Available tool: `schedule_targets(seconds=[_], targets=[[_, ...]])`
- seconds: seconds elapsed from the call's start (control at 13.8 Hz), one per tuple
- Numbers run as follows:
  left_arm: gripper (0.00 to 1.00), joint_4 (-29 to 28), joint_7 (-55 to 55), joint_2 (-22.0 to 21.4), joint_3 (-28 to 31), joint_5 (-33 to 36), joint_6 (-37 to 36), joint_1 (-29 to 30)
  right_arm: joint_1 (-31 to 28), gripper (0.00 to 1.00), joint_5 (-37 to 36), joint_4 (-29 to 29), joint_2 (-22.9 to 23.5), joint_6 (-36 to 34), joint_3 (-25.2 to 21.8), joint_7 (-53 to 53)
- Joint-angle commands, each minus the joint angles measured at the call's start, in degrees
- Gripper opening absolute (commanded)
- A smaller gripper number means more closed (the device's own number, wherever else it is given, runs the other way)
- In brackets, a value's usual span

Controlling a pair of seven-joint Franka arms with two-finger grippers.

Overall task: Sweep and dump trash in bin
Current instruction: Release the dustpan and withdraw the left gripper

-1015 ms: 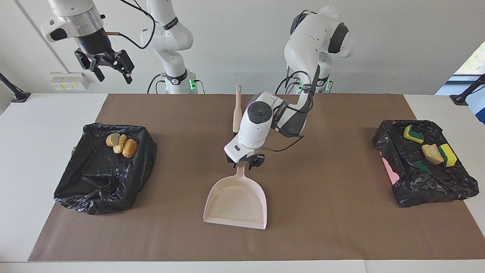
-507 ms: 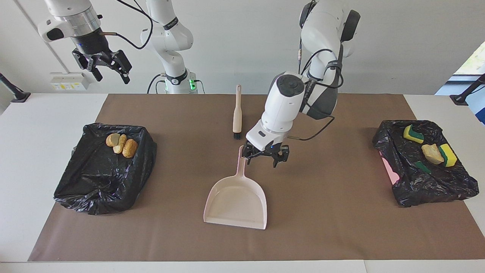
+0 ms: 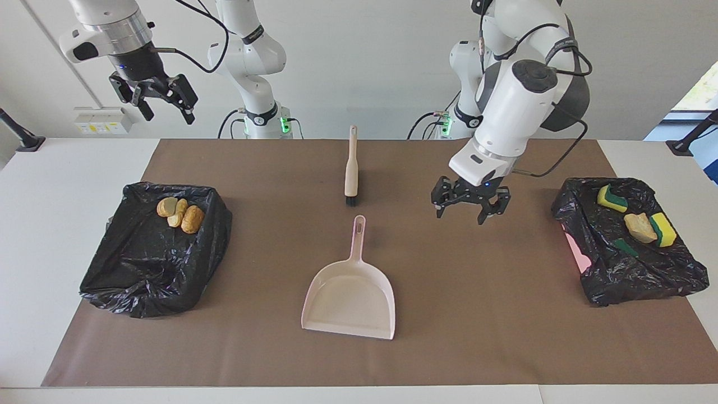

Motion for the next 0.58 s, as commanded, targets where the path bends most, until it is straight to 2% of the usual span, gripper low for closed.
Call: schedule_targets(seconds=[0.0,0.29,0.51], targets=[[1.0,-4.26,5.21,-7.15,-0.56,0.71,-4.83,3.99,2.34,1.0,-0.93,-0.05,-0.42,-0.55,-2.23,-1.27],[1.0,-3.21,9.88,-12.69,-0.3,0.97,-13.1,8.66,2.69,1.0,-0.32,-0.05,-0.43,-0.55,-1.61,-1.36],[1.0,2.13,12.78,-13.67,-0.3,6.33,-21.43,9.19,2.69,1.0,-0.23,-0.05,-0.51,-0.55,-1.53,-1.36]])
